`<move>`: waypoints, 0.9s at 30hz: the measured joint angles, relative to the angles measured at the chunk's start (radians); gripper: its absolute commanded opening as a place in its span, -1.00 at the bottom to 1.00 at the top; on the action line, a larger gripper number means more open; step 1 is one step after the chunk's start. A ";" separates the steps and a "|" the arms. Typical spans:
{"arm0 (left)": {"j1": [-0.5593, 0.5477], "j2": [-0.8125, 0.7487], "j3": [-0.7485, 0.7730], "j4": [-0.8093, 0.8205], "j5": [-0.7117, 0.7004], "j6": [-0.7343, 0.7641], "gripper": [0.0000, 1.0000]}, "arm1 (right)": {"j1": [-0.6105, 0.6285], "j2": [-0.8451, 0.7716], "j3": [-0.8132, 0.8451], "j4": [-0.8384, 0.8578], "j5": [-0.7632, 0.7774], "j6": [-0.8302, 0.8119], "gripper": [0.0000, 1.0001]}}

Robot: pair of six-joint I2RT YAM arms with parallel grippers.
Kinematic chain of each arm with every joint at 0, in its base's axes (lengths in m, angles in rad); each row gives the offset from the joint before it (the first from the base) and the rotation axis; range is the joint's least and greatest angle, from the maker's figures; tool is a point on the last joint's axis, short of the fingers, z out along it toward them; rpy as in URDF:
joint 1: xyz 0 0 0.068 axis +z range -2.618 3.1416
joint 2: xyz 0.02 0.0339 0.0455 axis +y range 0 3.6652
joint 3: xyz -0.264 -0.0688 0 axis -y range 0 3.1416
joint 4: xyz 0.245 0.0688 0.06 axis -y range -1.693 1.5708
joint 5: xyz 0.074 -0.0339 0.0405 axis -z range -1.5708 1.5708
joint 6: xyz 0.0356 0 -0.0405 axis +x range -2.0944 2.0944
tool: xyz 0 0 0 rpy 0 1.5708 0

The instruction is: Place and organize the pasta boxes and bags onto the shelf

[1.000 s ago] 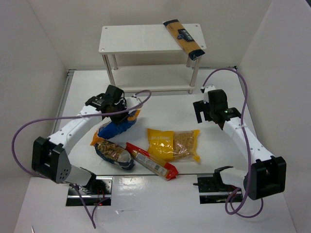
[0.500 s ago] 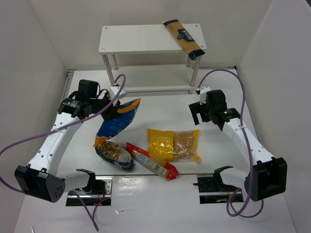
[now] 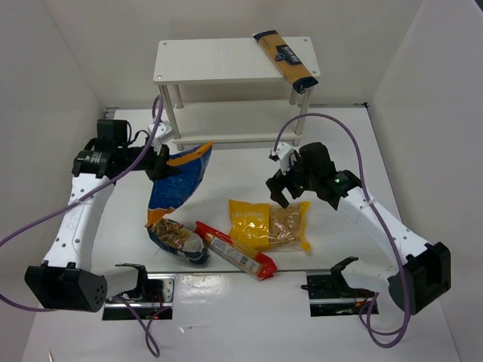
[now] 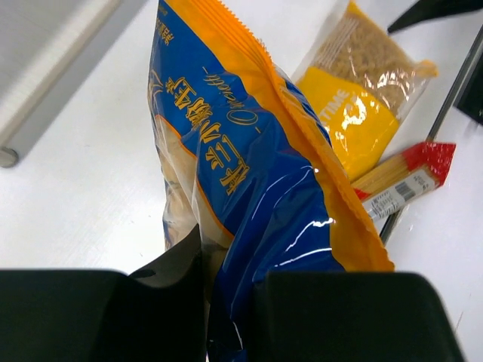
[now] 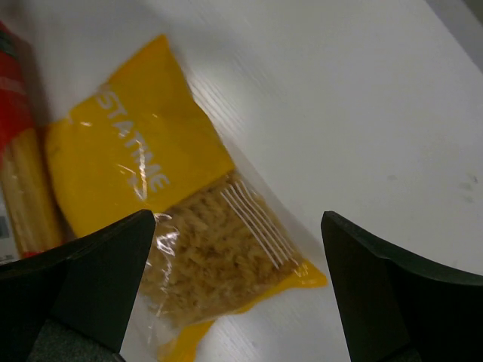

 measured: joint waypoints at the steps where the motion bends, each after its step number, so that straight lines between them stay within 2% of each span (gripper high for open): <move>1: 0.013 0.005 0.011 0.000 0.015 0.000 -1.00 | 0.012 0.013 0.016 0.005 -0.030 -0.008 0.98; 9: 0.146 0.009 0.051 0.003 0.171 -0.002 -1.00 | 0.068 0.208 0.168 0.141 -0.268 -0.024 0.98; 16: 0.257 0.004 0.046 0.004 0.267 -0.002 -1.00 | 0.071 0.480 0.395 0.180 -0.565 -0.014 0.98; 22: 0.266 -0.017 0.012 0.004 0.311 -0.002 -1.00 | 0.072 0.685 0.577 0.175 -0.805 -0.001 0.98; 27: 0.261 -0.018 0.008 -0.004 0.331 0.005 -1.00 | 0.072 0.783 0.672 0.125 -0.908 -0.014 0.98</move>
